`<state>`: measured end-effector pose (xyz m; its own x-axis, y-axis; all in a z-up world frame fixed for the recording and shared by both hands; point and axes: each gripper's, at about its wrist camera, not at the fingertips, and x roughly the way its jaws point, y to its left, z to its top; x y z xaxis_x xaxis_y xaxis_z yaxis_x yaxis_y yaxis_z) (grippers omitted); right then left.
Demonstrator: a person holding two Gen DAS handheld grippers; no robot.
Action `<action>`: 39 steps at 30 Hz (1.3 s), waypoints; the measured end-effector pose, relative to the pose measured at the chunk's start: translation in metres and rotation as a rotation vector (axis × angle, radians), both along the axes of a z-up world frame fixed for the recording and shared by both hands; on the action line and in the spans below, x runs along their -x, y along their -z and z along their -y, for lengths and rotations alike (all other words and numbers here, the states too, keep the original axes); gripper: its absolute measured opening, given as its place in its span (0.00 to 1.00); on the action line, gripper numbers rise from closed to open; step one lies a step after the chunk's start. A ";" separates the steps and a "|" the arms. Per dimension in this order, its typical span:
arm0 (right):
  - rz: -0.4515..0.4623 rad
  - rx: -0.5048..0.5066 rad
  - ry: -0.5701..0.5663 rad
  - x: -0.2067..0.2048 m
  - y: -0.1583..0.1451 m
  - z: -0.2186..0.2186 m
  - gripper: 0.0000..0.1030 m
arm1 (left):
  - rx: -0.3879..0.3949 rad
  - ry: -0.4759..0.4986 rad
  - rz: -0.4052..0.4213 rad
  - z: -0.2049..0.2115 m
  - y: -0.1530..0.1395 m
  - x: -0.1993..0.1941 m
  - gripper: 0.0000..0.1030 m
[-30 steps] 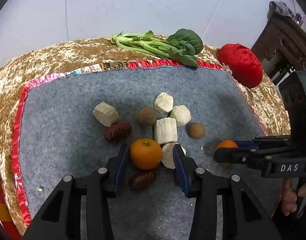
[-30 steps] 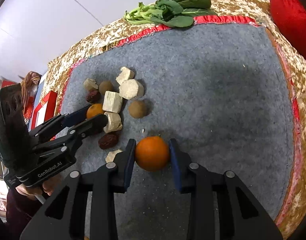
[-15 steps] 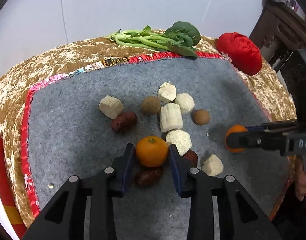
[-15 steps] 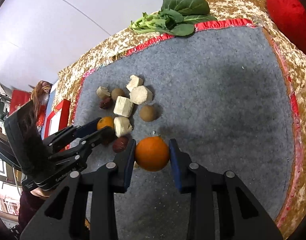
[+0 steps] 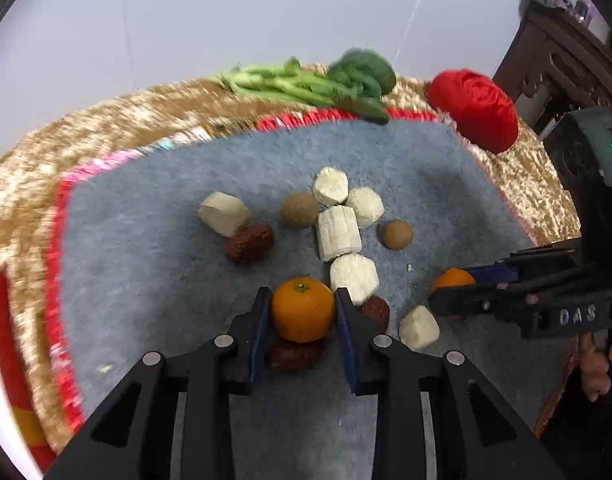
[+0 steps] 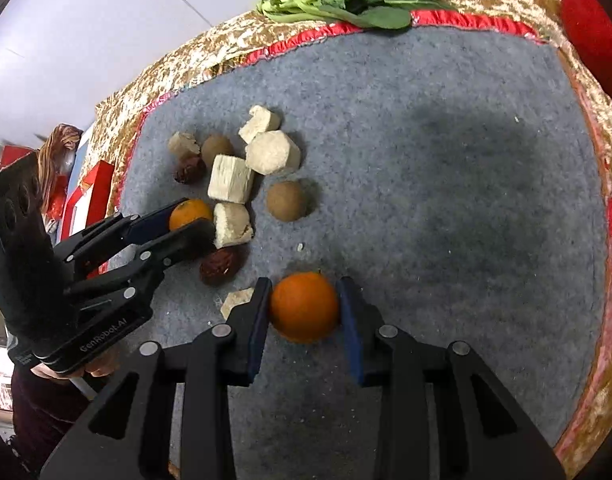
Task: Organize fruits
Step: 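Carry both held oranges over to the white red-rimmed tray, then open both tools to drop the oranges into the tray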
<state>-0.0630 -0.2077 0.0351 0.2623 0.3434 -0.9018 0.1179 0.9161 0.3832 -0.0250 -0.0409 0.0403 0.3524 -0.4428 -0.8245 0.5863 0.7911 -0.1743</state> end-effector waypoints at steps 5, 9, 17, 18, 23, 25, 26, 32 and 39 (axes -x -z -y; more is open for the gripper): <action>0.108 -0.036 0.003 0.005 -0.032 -0.020 0.34 | 0.061 -0.132 0.145 -0.072 -0.065 0.031 0.29; 0.259 -0.197 -0.084 0.002 -0.061 -0.080 0.34 | -0.009 -0.406 0.252 -0.167 -0.091 0.062 0.30; 0.306 -0.354 -0.363 -0.016 -0.065 -0.274 0.34 | -0.219 -0.797 0.116 -0.285 -0.041 0.072 0.30; 0.285 -0.371 -0.372 -0.019 -0.060 -0.291 0.34 | -0.214 -0.815 0.092 -0.297 -0.035 0.074 0.30; 0.168 -0.159 -0.398 -0.042 -0.026 -0.362 0.34 | -0.198 -0.786 0.019 -0.304 -0.020 0.061 0.32; 0.094 -0.076 -0.367 -0.052 -0.010 -0.363 0.35 | -0.195 -0.758 0.019 -0.291 -0.017 0.059 0.32; 0.069 -0.037 -0.340 -0.055 -0.005 -0.358 0.35 | -0.185 -0.745 0.014 -0.289 -0.015 0.056 0.32; -0.107 -0.027 -0.353 -0.040 0.005 -0.331 0.34 | -0.186 -0.620 0.033 -0.266 -0.013 0.045 0.36; -0.240 -0.156 -0.351 0.014 0.016 -0.317 0.33 | -0.273 -0.543 0.013 -0.258 0.002 0.045 0.63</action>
